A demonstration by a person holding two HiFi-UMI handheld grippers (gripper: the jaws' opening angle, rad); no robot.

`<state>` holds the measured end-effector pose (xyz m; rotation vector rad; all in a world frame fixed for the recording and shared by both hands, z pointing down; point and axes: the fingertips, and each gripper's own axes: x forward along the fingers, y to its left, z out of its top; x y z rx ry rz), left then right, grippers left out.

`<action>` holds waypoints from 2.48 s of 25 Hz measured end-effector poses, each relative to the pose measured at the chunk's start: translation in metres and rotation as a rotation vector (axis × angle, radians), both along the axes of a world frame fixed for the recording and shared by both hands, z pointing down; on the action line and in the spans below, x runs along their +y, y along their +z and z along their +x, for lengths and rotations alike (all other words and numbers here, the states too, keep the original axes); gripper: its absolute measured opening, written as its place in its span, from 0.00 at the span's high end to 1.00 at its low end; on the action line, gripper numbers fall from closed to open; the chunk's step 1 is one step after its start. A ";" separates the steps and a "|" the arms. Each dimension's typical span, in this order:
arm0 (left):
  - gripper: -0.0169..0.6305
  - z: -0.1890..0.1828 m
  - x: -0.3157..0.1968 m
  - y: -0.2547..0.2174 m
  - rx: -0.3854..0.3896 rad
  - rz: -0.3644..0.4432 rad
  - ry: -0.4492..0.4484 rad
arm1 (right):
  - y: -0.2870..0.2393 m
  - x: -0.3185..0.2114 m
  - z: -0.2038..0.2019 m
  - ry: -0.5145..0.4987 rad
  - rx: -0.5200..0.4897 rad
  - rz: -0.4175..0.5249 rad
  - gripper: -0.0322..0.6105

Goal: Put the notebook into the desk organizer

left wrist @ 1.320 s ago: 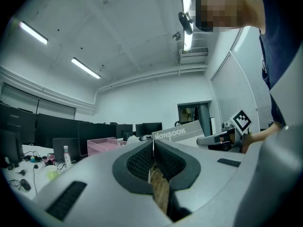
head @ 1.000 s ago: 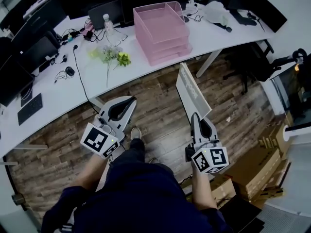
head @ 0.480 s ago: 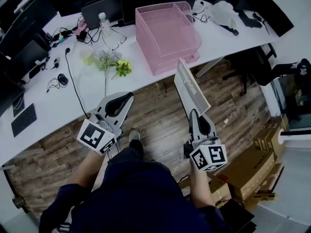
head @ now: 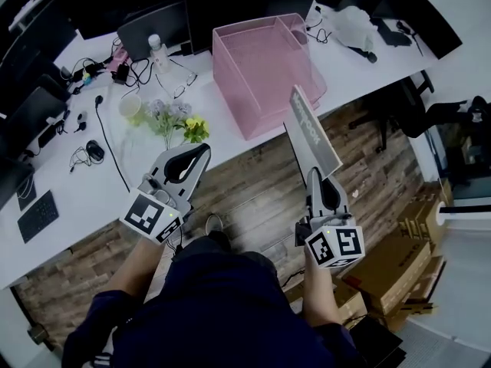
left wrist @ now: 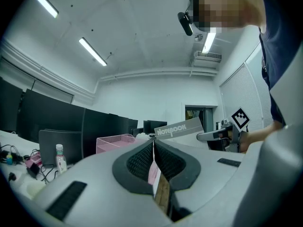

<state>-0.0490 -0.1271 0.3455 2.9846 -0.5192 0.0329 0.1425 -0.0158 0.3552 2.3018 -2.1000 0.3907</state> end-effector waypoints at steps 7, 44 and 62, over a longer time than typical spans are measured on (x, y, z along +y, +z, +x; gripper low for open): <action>0.92 0.000 -0.034 -0.002 0.032 -0.005 0.003 | -0.012 -0.036 0.003 0.006 0.038 0.000 0.93; 0.92 0.085 -0.091 0.018 -0.077 -0.046 -0.379 | 0.015 -0.191 0.117 -0.367 0.379 0.000 0.93; 0.92 0.089 -0.083 0.038 -0.091 -0.082 -0.433 | 0.053 -0.181 0.088 -0.526 0.493 -0.040 0.93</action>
